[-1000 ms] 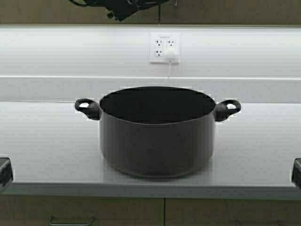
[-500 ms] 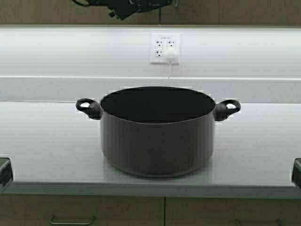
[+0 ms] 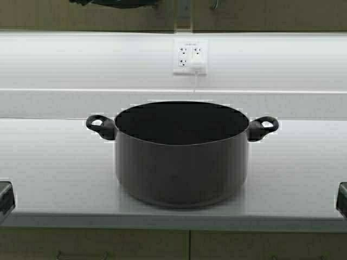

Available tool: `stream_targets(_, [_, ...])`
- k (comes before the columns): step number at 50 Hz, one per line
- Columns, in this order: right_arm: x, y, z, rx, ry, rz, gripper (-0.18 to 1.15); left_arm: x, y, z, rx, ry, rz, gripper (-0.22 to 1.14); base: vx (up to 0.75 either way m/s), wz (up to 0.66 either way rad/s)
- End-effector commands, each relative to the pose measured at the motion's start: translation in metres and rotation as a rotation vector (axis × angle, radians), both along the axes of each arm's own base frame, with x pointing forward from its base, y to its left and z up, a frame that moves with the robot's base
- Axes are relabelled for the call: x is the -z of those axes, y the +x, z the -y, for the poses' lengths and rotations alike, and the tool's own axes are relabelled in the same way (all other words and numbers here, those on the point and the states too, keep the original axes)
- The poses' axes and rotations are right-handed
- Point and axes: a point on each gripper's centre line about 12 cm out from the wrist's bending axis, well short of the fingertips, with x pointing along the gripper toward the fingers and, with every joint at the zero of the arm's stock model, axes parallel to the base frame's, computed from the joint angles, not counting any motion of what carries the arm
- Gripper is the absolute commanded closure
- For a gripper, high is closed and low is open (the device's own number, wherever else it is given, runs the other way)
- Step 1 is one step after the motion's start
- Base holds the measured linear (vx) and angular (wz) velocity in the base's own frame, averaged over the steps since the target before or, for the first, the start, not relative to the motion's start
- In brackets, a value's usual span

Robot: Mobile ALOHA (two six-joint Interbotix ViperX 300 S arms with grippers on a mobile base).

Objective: Open the cabinet, put the pot inside, then close it

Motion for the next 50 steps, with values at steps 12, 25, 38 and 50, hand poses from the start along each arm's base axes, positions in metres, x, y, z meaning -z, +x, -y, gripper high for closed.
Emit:
stream_targets(12, [-0.001,-0.039,0.031,-0.112,-0.008,-0.068,0.89,-0.03,-0.035,-0.05,0.019,0.016,-0.01,0.89,-0.07,-0.02])
stream_targets(25, [0.006,-0.041,0.053,-0.101,-0.037,-0.102,0.89,-0.037,-0.037,-0.088,-0.03,0.033,-0.066,0.89,-0.13,-0.01])
stream_targets(38, [0.015,-0.03,0.08,-0.095,-0.088,-0.211,0.89,-0.04,-0.035,-0.116,-0.08,0.071,-0.109,0.89,-0.17,-0.02])
stream_targets(50, [0.015,-0.026,0.096,-0.091,-0.13,-0.252,0.89,-0.036,-0.031,-0.13,-0.106,0.098,-0.15,0.89,-0.15,0.02])
